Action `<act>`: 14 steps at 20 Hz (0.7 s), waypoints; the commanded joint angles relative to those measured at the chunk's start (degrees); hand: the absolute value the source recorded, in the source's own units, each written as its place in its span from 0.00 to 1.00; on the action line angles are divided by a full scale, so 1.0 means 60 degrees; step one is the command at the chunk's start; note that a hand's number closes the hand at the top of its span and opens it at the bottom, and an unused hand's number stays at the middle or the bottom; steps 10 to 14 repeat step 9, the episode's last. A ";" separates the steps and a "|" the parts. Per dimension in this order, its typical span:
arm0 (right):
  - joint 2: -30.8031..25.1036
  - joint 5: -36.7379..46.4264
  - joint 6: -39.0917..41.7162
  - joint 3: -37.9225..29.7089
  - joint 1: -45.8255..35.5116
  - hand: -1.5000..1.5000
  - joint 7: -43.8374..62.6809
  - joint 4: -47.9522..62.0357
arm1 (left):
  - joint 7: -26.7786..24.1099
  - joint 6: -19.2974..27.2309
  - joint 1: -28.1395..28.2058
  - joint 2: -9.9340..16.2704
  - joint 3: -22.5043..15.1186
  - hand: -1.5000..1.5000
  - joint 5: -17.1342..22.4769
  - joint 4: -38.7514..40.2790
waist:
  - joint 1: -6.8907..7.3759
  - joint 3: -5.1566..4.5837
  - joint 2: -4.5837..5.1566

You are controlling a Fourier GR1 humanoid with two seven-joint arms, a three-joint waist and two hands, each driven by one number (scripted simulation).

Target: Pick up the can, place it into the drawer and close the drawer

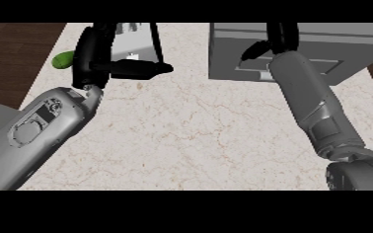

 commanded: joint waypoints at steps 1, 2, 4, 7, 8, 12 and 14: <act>0.0864 -0.1575 0.0003 -0.1228 -0.0518 0.00 -0.0463 -0.0413 | 0.0107 -0.0007 0.0032 0.0130 0.0139 0.00 -0.0036 -0.0079 | 0.0158 -0.0013 -0.0059; 0.0837 -0.1926 0.0275 -0.1484 -0.0284 0.00 -0.0870 -0.0468 | 0.0121 0.0005 0.0142 0.0190 0.0137 0.00 -0.0070 -0.0186 | 0.0030 -0.0017 -0.0114; 0.0775 -0.2446 0.1023 -0.1891 -0.0689 0.00 -0.0704 -0.0441 | -0.0096 -0.0123 0.0374 0.0194 0.0284 0.00 -0.0016 -0.0109 | -0.0056 -0.0035 -0.0123; 0.0631 -0.2666 0.1522 -0.1978 -0.0741 0.00 -0.0888 -0.0388 | 0.0093 -0.0058 0.0549 0.0287 0.0482 0.00 -0.0072 -0.0315 | -0.0199 -0.0047 -0.0179; 0.0555 -0.2825 0.1435 -0.2133 -0.0761 0.00 -0.1049 -0.0405 | -0.0151 0.0173 0.0735 -0.0146 0.0207 0.00 -0.0291 -0.0309 | -0.0168 -0.0046 -0.0134; 0.0469 -0.2795 0.1421 -0.2115 -0.0844 0.00 -0.0912 -0.0293 | -0.0064 -0.0194 0.0848 0.0343 0.0614 0.00 -0.0045 -0.0612 | -0.0075 -0.0051 -0.0139; 0.0469 -0.2795 0.1421 -0.2115 -0.0844 0.00 -0.0912 -0.0293 | -0.0064 -0.0194 0.0848 0.0343 0.0614 0.00 -0.0045 -0.0612 | -0.0075 -0.0051 -0.0139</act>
